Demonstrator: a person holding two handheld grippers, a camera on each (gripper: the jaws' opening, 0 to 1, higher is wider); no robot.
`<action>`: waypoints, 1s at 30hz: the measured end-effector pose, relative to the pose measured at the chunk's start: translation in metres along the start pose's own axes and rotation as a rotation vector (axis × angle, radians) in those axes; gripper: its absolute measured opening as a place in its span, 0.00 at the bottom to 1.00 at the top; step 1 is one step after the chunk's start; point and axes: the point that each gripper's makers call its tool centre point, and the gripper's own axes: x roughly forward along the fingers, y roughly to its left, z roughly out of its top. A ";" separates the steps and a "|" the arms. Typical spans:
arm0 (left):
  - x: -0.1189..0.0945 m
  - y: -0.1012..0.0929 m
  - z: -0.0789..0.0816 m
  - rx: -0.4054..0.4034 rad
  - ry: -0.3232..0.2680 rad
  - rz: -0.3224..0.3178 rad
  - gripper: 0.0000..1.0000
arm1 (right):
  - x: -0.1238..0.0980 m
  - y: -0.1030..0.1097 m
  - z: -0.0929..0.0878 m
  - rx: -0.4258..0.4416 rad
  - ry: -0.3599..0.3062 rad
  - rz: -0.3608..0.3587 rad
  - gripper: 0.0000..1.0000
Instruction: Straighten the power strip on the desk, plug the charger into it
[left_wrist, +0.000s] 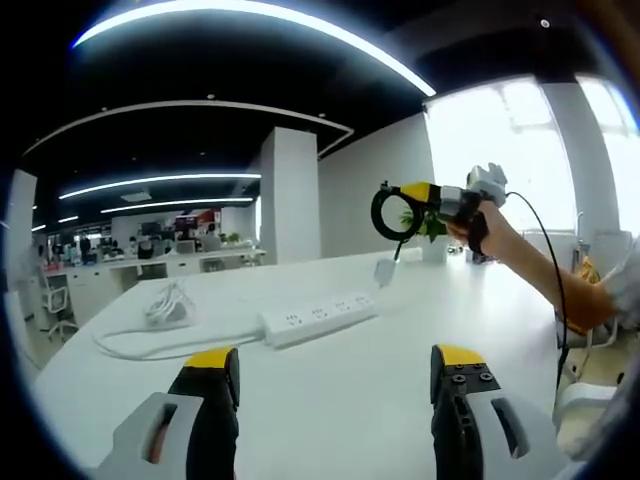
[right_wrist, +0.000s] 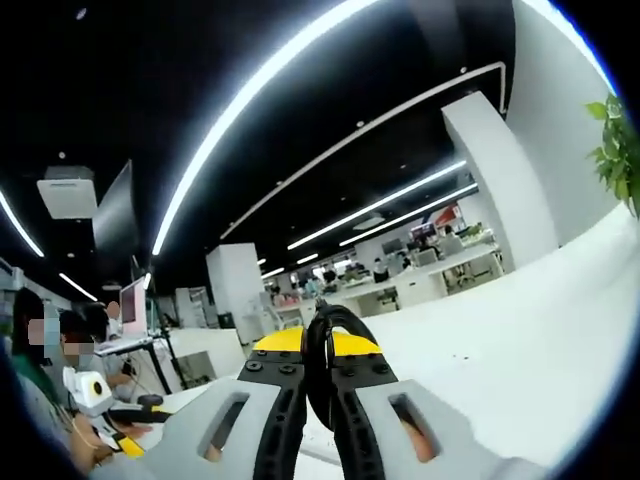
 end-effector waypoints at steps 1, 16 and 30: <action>0.000 0.000 0.000 0.000 -0.001 -0.001 0.80 | 0.000 0.004 0.000 -0.002 -0.004 0.004 0.04; 0.011 0.002 -0.001 -0.023 -0.020 -0.017 0.80 | 0.010 0.022 -0.004 0.022 -0.023 0.050 0.04; 0.030 -0.007 0.010 0.009 -0.048 -0.053 0.80 | 0.010 0.018 -0.006 0.043 -0.031 0.067 0.04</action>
